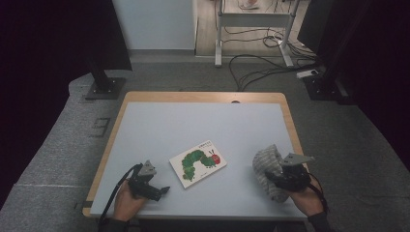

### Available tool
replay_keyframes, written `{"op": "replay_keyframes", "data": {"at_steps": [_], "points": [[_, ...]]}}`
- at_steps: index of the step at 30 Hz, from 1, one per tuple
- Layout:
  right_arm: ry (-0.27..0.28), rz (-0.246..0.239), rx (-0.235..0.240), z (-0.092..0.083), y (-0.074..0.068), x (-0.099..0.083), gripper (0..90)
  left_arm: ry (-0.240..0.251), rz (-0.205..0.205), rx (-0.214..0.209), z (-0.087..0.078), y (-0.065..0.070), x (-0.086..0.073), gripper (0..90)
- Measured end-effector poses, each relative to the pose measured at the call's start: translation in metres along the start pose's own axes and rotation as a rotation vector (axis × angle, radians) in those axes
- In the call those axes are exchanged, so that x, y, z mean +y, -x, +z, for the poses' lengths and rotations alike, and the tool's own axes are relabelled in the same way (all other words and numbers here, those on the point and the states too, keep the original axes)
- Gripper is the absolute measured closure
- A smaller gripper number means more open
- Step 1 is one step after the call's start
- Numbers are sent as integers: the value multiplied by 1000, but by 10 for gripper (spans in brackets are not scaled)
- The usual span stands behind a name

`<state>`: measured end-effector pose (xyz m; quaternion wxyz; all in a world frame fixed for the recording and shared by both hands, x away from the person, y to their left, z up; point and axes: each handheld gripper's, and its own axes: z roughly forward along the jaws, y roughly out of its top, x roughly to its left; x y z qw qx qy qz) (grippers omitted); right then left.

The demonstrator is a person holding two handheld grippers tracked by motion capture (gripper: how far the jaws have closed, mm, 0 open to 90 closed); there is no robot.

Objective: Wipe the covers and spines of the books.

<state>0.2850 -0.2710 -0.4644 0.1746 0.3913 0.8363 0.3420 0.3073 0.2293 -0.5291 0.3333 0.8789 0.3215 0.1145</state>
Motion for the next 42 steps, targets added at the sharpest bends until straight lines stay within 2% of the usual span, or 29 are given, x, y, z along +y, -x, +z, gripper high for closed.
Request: {"op": "replay_keyframes", "data": {"at_steps": [7, 10, 14, 19, 24, 33, 42], "points": [[-34, 38, -17, 9, 5, -23, 562, 0, 1, 0, 0, 0, 0, 0], [-64, 38, -24, 18, 4, -32, 544, 0, 1, 0, 0, 0, 0, 0], [-49, 71, -15, 22, 7, -38, 494, 0, 1, 0, 0, 0, 0, 0], [-54, 68, -27, 18, 9, -34, 300, 0, 1, 0, 0, 0, 0, 0], [-32, 68, -48, 12, 10, -27, 139, 0, 1, 0, 0, 0, 0, 0], [14, 57, -60, 4, 13, -8, 124, 0, 1, 0, 0, 0, 0, 0], [33, 47, -35, 7, 7, 15, 94, -1, 1, 0, 0, 0, 0, 0]]}}
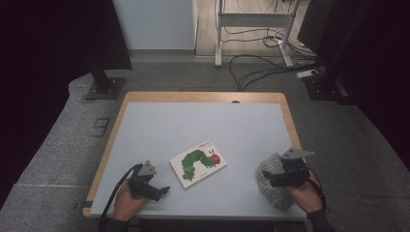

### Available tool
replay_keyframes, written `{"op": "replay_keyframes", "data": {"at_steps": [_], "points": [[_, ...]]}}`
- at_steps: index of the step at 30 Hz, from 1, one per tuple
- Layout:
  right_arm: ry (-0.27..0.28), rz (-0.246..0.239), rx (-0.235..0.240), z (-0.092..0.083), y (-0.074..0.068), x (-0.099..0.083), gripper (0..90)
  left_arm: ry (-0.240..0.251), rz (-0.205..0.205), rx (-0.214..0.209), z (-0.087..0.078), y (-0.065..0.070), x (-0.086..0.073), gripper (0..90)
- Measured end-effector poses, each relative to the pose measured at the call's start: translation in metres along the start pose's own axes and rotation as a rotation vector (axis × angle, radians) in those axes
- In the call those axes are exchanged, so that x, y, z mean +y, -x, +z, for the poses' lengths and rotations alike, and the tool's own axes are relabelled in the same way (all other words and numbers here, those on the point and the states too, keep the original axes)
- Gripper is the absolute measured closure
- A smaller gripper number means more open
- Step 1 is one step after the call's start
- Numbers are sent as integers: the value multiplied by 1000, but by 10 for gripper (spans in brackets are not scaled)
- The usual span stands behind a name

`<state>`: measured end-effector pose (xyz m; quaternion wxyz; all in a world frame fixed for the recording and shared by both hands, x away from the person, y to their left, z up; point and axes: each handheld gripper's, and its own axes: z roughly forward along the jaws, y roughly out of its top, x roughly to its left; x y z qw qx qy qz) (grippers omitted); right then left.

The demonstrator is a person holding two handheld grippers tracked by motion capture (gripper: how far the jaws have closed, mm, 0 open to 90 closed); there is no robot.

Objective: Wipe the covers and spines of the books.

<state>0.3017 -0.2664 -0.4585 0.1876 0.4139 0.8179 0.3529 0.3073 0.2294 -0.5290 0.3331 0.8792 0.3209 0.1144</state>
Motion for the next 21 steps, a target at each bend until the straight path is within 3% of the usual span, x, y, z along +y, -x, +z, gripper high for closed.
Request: {"op": "replay_keyframes", "data": {"at_steps": [12, 21], "points": [[30, -34, 39, 25, -22, 31, 5, 0, 0, 0, 0, 0, 0, 0], [27, -67, 69, 48, -35, 48, 0, -1, 2, 0, 0, 0, 0, 0]]}}
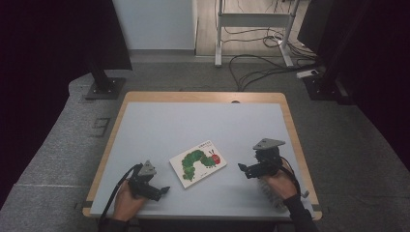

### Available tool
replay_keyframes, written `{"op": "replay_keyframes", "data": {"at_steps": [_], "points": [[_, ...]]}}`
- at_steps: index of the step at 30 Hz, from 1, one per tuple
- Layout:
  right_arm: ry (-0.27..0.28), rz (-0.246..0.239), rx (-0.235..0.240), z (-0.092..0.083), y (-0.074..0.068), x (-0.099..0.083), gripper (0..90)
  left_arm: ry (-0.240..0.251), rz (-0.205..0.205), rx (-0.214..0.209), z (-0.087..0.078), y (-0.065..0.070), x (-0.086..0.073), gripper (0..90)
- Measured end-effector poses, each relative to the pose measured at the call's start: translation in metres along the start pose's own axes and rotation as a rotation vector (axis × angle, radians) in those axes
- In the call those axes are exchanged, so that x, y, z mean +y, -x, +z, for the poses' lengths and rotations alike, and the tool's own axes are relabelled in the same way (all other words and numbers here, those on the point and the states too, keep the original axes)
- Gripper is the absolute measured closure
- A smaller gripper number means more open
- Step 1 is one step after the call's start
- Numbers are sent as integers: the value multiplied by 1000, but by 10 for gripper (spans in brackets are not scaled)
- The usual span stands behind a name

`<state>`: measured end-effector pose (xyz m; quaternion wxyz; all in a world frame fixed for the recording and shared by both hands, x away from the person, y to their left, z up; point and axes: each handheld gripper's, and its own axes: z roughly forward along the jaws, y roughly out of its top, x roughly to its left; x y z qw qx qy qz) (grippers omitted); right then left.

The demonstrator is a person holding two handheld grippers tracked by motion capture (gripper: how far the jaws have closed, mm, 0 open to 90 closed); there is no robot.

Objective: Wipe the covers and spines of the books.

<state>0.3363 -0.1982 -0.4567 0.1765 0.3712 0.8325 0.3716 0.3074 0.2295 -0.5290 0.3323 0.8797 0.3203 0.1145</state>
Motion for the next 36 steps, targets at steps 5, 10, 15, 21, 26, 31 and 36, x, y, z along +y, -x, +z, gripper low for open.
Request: {"op": "replay_keyframes", "data": {"at_steps": [5, 10, 15, 21, 26, 31, 36], "points": [[3, -21, 22, 13, -7, 9, 0, 1, -2, -1, 0, 0, 0, 0], [6, -40, 49, 25, -14, 18, 0, -3, 4, 0, 0, 0, 0, 0], [7, -57, 67, 40, -21, 23, 0, -2, 1, 0, 0, 0, 0, 0], [-8, -51, 87, 57, -24, 25, 0, -3, 2, 0, 0, 0, 1, 0], [-26, -50, 103, 71, -28, 25, 0, -4, 18, -9, 4, 0, 6, 0], [-36, -54, 113, 82, -29, 28, 0, -3, 37, -24, 10, 1, 13, 0], [-49, -57, 130, 96, -31, 30, 0, -7, 59, -37, 16, 3, 20, 0]]}}
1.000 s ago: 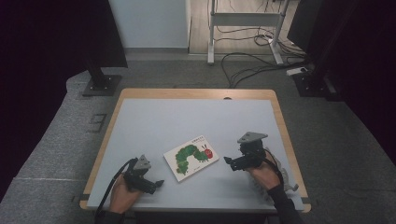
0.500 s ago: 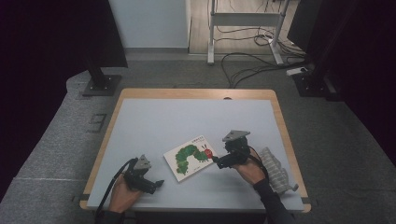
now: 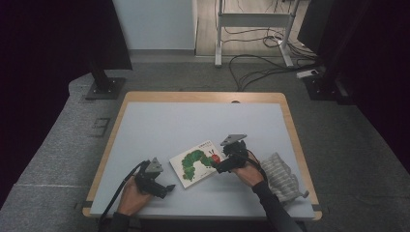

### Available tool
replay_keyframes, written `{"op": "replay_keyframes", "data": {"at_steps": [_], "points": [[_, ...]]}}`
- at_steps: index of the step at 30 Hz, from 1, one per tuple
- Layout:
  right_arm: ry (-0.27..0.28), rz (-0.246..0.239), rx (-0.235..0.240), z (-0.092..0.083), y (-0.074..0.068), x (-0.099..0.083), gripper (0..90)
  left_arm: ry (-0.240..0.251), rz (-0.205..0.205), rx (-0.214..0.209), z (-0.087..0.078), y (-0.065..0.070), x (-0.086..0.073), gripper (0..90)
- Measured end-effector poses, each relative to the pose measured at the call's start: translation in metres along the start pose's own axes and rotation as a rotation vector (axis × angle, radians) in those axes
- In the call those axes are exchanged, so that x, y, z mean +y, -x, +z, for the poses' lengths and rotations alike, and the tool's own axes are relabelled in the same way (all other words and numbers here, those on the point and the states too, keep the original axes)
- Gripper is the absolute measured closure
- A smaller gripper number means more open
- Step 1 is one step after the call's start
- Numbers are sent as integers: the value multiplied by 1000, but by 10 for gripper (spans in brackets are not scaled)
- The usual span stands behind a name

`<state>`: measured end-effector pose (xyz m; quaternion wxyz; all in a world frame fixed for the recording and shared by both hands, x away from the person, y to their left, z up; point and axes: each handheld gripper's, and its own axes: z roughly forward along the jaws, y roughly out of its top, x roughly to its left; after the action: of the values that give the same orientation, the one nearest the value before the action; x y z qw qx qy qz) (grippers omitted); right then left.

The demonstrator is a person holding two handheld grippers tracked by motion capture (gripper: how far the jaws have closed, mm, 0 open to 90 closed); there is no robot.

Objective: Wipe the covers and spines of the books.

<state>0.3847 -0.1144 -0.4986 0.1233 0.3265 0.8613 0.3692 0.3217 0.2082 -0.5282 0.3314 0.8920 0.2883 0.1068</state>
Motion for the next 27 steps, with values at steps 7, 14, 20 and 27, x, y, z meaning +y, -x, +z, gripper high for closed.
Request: {"op": "replay_keyframes", "data": {"at_steps": [7, 14, 20, 27], "points": [[-25, 4, 36, 20, 1, 2, 0, 1, 27, -24, 9, 3, 10, 0], [-37, 8, 72, 31, 4, 3, 0, -1, 46, -41, 14, 4, 16, 0], [-48, 39, 126, 41, 10, 3, 0, 0, 49, -44, 17, 7, 20, 0], [-49, 41, 141, 47, 14, 8, 0, 1, 47, -44, 18, 7, 20, 0]]}}
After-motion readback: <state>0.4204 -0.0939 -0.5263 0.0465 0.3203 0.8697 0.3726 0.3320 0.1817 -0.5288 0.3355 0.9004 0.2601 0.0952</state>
